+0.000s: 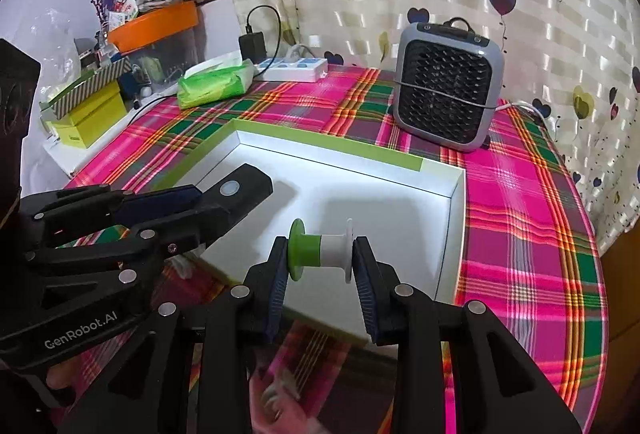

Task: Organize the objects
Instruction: 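Carry both held items into the white box and open both tools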

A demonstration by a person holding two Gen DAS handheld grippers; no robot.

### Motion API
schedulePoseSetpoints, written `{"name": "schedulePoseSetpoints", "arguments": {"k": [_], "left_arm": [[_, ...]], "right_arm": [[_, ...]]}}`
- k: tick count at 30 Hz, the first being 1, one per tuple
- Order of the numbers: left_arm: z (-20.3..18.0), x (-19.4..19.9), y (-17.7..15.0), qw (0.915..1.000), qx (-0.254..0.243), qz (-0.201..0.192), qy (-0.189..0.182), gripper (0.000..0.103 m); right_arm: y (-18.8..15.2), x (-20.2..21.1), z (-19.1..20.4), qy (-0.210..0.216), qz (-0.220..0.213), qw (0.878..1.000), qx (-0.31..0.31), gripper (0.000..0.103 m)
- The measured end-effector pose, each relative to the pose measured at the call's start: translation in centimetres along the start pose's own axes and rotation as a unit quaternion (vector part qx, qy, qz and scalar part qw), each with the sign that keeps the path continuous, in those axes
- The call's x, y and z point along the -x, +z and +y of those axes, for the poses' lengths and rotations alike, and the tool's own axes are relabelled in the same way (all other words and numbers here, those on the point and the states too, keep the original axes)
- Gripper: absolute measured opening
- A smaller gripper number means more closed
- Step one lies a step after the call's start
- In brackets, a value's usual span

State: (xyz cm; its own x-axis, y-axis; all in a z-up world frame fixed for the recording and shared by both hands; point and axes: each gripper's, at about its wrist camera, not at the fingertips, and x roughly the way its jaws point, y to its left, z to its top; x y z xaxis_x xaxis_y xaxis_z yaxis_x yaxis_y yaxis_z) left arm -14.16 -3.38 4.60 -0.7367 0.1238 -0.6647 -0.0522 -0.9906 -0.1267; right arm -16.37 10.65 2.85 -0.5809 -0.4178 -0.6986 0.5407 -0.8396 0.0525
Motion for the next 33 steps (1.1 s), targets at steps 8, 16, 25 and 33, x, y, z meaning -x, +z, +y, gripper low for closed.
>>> {"name": "schedulePoseSetpoints", "arguments": {"k": [8,16,25,33], "left_arm": [[0.5,-2.2,0.4,0.9998,0.0,0.019,0.0,0.025],[0.6,-3.4,0.2,0.9994,-0.005,0.035,0.0,0.025],[0.6,-3.5,0.1,0.9993,-0.005,0.038,0.0,0.025],[0.6,-3.0,-0.1,0.9996,-0.002,0.03,-0.001,0.025]], "right_arm": [[0.3,-1.9,-0.6,0.0,0.021,1.0,-0.004,0.034],[0.2,-3.0,-0.9,-0.001,0.038,0.999,-0.005,0.034],[0.1,-3.0,-0.9,-0.002,0.037,0.999,-0.003,0.034],[0.2,-2.3,-0.8,-0.008,0.023,1.0,-0.001,0.042]]}}
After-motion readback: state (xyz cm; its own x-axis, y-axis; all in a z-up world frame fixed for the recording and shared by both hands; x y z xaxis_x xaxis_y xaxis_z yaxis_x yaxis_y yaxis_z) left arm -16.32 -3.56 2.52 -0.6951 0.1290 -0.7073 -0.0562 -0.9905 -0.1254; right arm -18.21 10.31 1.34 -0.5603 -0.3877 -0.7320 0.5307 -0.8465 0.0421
